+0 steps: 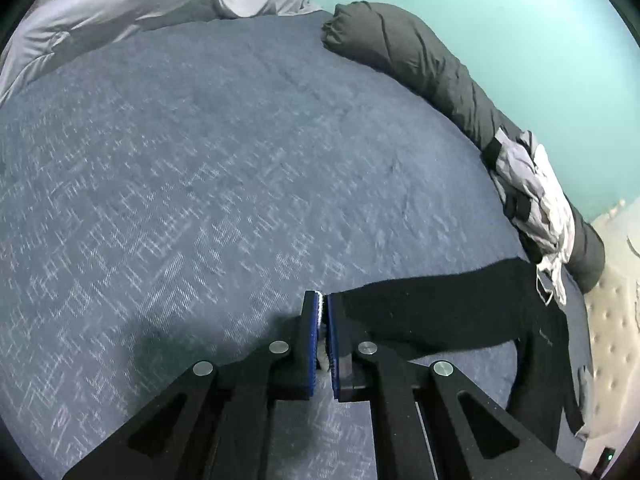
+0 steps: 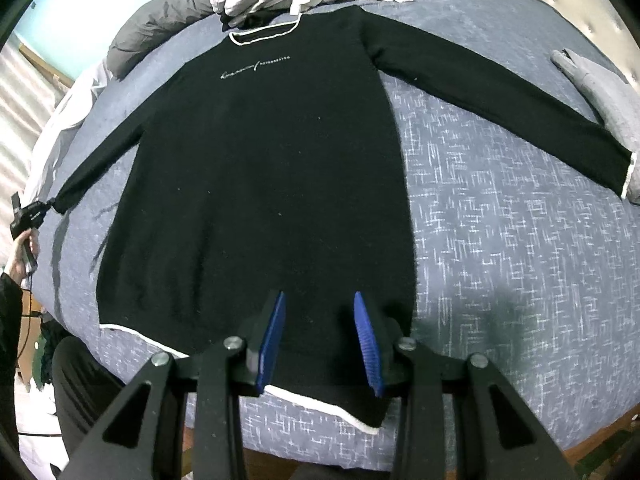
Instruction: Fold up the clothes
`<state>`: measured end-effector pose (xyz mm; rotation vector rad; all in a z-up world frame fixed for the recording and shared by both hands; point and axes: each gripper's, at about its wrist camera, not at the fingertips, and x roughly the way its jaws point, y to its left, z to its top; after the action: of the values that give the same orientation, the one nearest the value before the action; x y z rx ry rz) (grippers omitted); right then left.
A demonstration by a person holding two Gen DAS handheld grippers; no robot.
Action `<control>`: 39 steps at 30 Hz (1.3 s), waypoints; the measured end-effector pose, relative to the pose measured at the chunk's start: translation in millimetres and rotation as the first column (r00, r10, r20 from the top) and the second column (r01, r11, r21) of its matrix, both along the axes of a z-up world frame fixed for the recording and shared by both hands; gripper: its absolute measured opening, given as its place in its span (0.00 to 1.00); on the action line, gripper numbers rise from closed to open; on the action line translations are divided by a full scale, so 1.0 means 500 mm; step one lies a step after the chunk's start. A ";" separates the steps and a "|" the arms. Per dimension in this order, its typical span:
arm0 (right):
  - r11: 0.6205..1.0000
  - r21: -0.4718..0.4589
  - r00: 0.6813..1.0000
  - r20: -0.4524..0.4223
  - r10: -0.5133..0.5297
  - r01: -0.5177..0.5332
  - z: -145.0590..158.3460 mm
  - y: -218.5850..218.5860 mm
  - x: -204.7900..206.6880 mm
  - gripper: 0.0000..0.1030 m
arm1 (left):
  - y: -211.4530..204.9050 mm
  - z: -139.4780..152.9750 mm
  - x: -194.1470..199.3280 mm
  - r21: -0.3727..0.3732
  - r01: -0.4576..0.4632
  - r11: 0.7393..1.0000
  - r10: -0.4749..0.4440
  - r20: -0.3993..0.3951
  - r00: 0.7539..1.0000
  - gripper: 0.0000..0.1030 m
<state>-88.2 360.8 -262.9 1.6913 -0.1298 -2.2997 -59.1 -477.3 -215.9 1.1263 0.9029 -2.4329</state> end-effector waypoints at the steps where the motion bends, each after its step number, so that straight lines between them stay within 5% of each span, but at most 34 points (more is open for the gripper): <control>1: 1.000 0.004 1.000 0.002 -0.002 0.002 -0.002 0.001 -0.001 0.35 | -0.004 -0.004 -0.008 -0.007 -0.001 1.000 0.001 0.010 1.000 0.05; 10: 1.000 -0.002 1.000 0.004 -0.014 0.014 -0.006 0.003 -0.013 0.35 | -0.019 -0.030 -0.023 0.004 -0.031 1.000 0.030 0.034 0.999 0.08; 13: 1.000 -0.010 1.000 0.006 -0.010 0.010 -0.012 -0.001 -0.018 0.35 | -0.025 -0.040 0.004 0.061 -0.051 0.997 0.050 0.018 0.999 0.11; 17: 1.000 -0.019 1.000 0.010 0.001 -0.001 -0.020 -0.010 -0.022 0.35 | -0.003 -0.042 0.031 0.079 -0.003 0.997 0.003 -0.010 1.000 0.23; 23: 1.000 -0.026 1.000 0.009 0.010 -0.009 -0.017 -0.020 -0.024 0.35 | 0.018 -0.061 0.025 0.116 0.028 0.993 -0.028 0.004 1.000 0.23; 26: 1.000 -0.023 1.000 0.001 0.011 -0.011 -0.008 -0.018 -0.022 0.35 | 0.017 -0.073 0.019 0.156 0.024 0.987 -0.023 -0.012 1.000 0.22; 29: 1.000 -0.018 1.000 0.001 -0.001 0.001 -0.004 -0.009 -0.022 0.35 | 0.022 -0.079 0.020 0.131 0.038 0.991 -0.039 0.005 0.999 0.00; 39: 1.000 -0.029 1.000 0.009 -0.005 0.006 -0.011 -0.007 -0.027 0.35 | 0.001 -0.069 0.065 0.122 0.011 0.992 -0.009 -0.017 1.000 0.00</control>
<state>-101.6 357.3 -268.3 1.6887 -0.1691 -2.2837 -26.4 -476.8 -250.5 1.1565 1.0670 -2.4265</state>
